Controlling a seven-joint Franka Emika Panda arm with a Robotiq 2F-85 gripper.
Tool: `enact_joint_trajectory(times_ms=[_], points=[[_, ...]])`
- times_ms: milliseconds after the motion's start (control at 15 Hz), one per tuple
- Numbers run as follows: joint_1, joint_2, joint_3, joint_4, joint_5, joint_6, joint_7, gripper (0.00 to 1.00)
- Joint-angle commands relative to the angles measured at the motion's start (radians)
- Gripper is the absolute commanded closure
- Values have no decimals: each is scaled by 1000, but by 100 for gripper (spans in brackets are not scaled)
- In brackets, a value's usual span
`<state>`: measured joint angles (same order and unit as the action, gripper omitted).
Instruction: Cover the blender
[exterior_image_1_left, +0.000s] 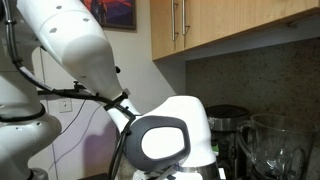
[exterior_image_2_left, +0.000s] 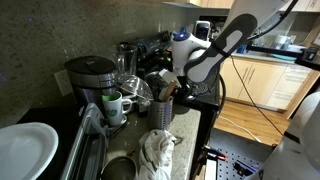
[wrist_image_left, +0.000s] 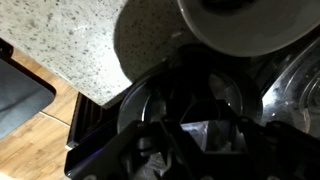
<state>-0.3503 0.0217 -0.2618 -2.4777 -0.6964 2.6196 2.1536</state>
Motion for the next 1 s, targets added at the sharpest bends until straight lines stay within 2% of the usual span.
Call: enact_joint_trajectory(times_ms=[0,400,933], points=[[30,-19,-16,12,-13,-46,19,81],[46,-91,-2,42,-31,-72,-161,81],[65,-197,25,120,93,-123,-692,81]])
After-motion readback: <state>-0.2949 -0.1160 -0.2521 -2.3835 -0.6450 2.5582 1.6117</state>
